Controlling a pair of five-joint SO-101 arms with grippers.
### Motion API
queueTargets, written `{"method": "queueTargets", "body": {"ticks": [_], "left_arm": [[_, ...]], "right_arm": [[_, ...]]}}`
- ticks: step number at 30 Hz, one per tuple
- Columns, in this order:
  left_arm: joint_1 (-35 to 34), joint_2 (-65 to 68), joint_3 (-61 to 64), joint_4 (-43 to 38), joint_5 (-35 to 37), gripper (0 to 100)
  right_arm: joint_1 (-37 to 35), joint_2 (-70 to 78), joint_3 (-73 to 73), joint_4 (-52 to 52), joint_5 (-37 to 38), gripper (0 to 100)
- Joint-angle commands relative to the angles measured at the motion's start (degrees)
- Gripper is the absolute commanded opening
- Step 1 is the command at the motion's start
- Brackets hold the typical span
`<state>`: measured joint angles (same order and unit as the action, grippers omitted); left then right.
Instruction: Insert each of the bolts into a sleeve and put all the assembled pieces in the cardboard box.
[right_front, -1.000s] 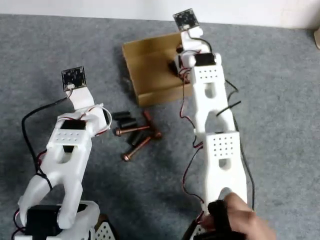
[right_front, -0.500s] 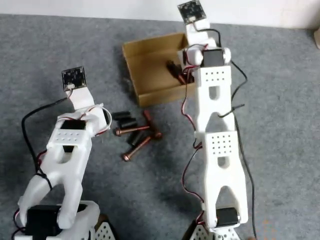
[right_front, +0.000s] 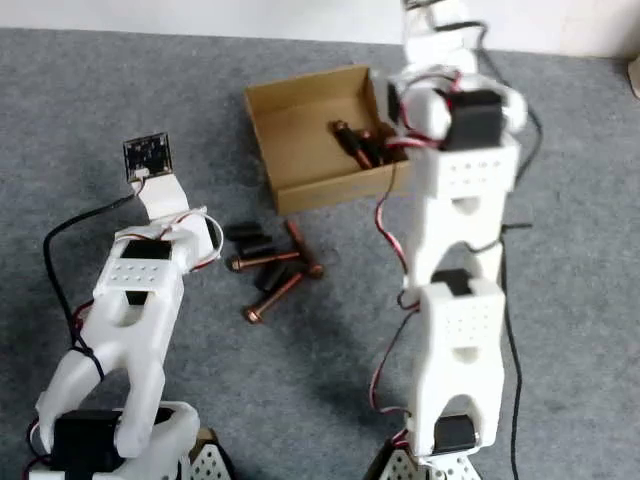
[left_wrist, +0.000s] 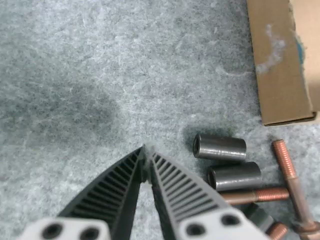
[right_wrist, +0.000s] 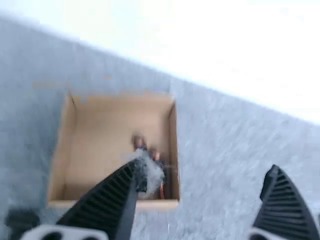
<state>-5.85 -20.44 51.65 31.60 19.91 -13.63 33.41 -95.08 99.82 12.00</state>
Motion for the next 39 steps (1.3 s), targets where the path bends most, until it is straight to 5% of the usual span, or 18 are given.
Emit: {"method": "queueTargets", "body": {"ticks": [1, 8, 20, 25, 31, 39], "left_arm": [[-0.7, 0.1, -2.8, -1.4, -0.3, 1], [-0.6, 0.1, -2.8, -1.4, -0.4, 1], [-0.4, 0.1, -2.8, -1.4, -0.4, 1], [-0.4, 0.1, -2.8, -1.4, -0.4, 1], [-0.4, 0.1, -2.8, -1.4, -0.4, 1], [-0.3, 0.1, -2.9, -1.4, -0.4, 1]], "right_arm": [[-2.7, -10.8, -7.3, 1.5, -1.1, 32.4], [-9.5, -27.7, 8.8, 1.5, -0.8, 32.4], [-24.1, -65.8, 80.1, -1.4, -0.7, 32.4], [-27.7, -78.8, 111.8, -15.5, 0.2, 32.4], [-27.7, -85.1, 143.5, -35.0, 9.6, 32.4], [-27.8, -85.2, 158.3, -50.2, 9.3, 32.4]]}}
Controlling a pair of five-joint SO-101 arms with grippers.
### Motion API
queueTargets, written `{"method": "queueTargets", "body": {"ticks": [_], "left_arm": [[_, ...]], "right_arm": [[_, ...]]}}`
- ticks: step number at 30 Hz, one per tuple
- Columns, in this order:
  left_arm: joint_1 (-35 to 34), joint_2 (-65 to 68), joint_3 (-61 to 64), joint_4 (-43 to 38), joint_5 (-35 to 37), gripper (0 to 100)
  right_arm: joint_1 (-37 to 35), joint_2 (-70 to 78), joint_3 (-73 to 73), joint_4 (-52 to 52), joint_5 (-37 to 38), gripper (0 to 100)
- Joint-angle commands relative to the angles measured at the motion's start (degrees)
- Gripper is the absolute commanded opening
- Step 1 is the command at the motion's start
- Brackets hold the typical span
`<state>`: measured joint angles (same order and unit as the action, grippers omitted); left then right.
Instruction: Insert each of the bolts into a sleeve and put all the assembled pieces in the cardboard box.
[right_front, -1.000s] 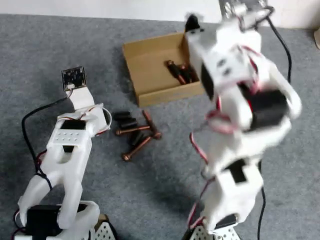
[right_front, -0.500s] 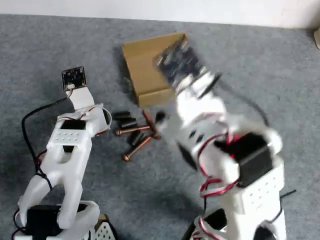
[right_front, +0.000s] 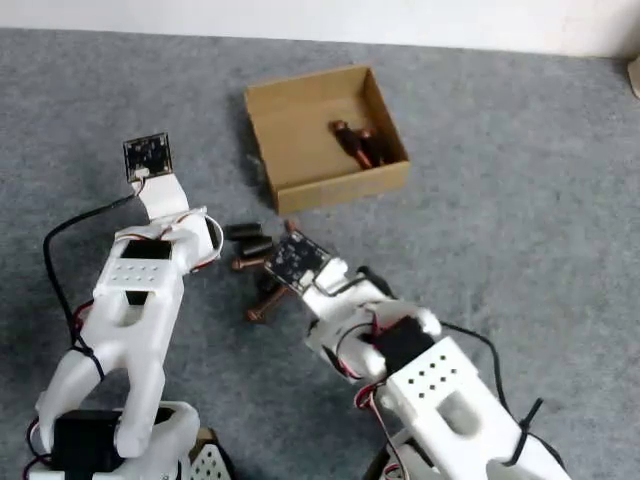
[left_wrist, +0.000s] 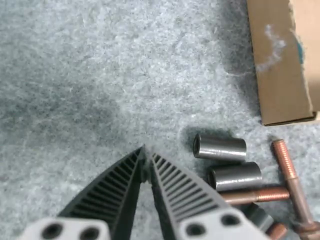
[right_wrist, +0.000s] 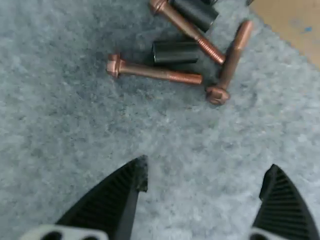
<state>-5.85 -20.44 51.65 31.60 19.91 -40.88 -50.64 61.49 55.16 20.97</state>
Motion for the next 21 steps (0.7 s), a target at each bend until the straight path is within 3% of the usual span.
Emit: {"method": "queueTargets", "body": {"ticks": [1, 5, 11, 18, 21], "left_arm": [[-0.3, 0.1, -2.9, -1.4, -0.4, 1], [3.2, 0.1, -2.9, -0.5, -2.7, 1], [9.2, 0.1, -9.7, 17.9, -21.3, 1], [4.1, 0.1, -6.1, 3.3, -37.5, 1], [6.8, -0.2, -5.0, 6.0, -49.0, 1]], "right_arm": [[-0.6, -1.2, 2.3, -7.9, -1.3, 32.4], [-0.3, -1.5, 6.5, -11.8, -3.5, 32.4], [-0.1, -1.7, 9.1, -13.3, -3.5, 32.4], [-0.1, -1.7, 11.6, -17.3, -3.5, 32.4], [-0.5, -1.7, 11.6, -17.3, -3.5, 32.4]]}}
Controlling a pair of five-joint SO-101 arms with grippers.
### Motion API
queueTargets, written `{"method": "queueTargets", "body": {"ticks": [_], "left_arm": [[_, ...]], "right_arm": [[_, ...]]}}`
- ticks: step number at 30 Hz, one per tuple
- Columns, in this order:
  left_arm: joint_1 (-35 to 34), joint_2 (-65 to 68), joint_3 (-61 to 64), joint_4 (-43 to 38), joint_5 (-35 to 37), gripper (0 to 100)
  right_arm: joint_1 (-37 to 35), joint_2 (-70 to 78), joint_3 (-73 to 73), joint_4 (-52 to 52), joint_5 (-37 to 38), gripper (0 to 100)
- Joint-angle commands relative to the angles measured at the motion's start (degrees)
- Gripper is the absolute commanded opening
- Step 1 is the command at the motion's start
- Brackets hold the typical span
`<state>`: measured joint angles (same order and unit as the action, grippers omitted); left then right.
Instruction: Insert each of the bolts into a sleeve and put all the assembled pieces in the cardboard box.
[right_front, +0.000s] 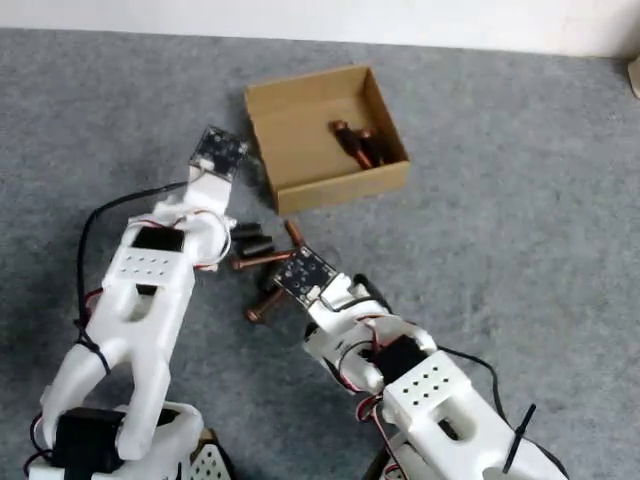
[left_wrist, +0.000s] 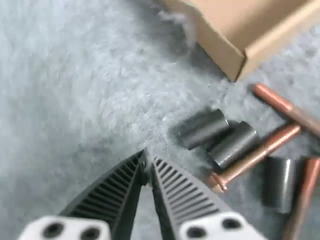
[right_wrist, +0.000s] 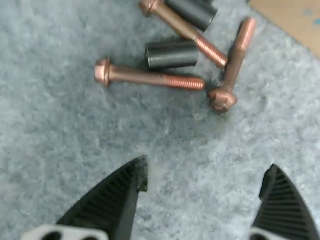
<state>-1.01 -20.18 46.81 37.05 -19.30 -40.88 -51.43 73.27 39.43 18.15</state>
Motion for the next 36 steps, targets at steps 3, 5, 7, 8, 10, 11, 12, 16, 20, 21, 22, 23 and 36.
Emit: {"method": "queueTargets", "body": {"ticks": [3, 5, 7, 8, 10, 11, 12, 16, 20, 21, 22, 23, 36], "left_arm": [[8.0, -0.1, 0.3, 5.6, -17.8, 1], [11.2, -0.2, 2.6, 5.2, -20.0, 1], [12.5, -0.2, 4.6, 2.0, -22.0, 1], [12.7, -0.2, 5.4, 0.9, -22.5, 1], [13.0, -0.2, 6.2, 0.5, -23.4, 2], [13.0, -0.1, 6.3, 0.5, -24.5, 4], [13.1, -0.1, 6.4, 0.5, -25.2, 6], [13.1, -0.1, 6.9, 1.6, -26.1, 10], [11.8, 2.2, 6.6, 1.5, -28.8, 9], [11.6, 3.7, 6.3, 1.5, -29.3, 9], [11.6, 5.7, 5.4, 1.5, -30.2, 9], [11.7, 8.0, 4.4, 1.7, -30.6, 9], [11.8, 20.1, -8.0, 10.7, -30.7, 9]], "right_arm": [[-0.3, -0.9, -0.5, -1.5, -0.7, 32.4], [-0.3, -0.9, -0.5, -1.5, -0.7, 32.4], [-0.3, -0.9, -0.5, -1.5, -0.7, 32.4], [-0.4, -0.9, -0.5, -1.5, -0.7, 32.4], [-0.2, -0.9, -0.5, -1.5, -0.7, 32.4], [-0.2, -0.9, -0.5, -1.5, -0.7, 32.4], [-0.2, -0.9, -0.5, -1.5, -0.7, 32.4], [-0.4, -0.9, -0.5, -1.5, -0.7, 32.4], [-0.5, -0.9, -0.4, -1.4, -0.7, 32.4], [-0.5, -0.9, -0.4, -1.4, -0.7, 32.4], [-0.5, -0.9, -0.4, -1.4, -0.7, 32.4], [-0.5, -0.9, -0.4, -1.4, -0.7, 32.4], [-0.5, -0.9, -0.5, -1.3, -0.7, 32.4]]}}
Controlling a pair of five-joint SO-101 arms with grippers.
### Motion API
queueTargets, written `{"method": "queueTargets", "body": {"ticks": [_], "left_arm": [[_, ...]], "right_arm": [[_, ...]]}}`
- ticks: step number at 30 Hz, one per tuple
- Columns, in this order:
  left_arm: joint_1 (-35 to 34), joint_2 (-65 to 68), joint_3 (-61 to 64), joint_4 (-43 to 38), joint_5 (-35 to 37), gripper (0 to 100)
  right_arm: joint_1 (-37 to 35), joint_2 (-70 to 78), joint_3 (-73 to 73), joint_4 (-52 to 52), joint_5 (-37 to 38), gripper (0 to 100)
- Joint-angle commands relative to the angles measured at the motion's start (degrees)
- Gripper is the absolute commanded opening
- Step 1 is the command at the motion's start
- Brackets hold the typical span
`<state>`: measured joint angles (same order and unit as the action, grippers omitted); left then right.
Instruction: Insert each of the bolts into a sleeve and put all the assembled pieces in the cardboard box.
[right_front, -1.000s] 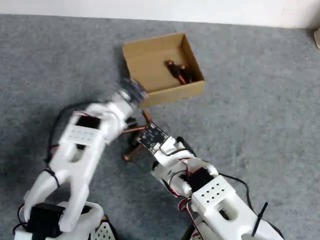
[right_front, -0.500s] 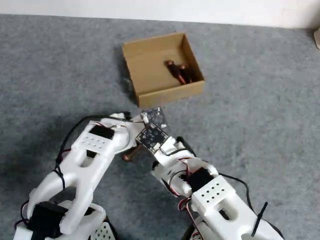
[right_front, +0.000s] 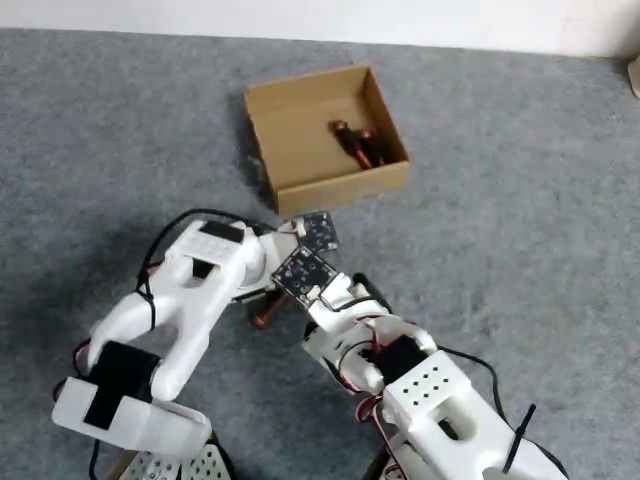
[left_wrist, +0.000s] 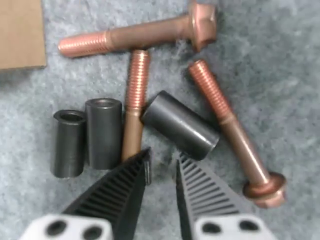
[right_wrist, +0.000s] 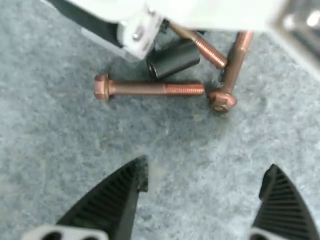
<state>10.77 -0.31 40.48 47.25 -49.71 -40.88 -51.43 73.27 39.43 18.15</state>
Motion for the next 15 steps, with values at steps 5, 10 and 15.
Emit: {"method": "queueTargets", "body": {"ticks": [5, 10, 15], "left_arm": [[0.0, 0.3, -1.8, 0.6, -0.3, 9], [0.2, 3.5, -7.3, 8.0, -1.1, 9], [0.1, 12.6, -18.1, 17.2, -1.5, 9]], "right_arm": [[-0.5, -0.9, -0.5, -1.3, -0.7, 32.4], [-0.5, -0.9, -0.5, -1.3, -0.7, 32.4], [-0.5, -0.9, -0.5, -1.3, -0.7, 32.4]]}}
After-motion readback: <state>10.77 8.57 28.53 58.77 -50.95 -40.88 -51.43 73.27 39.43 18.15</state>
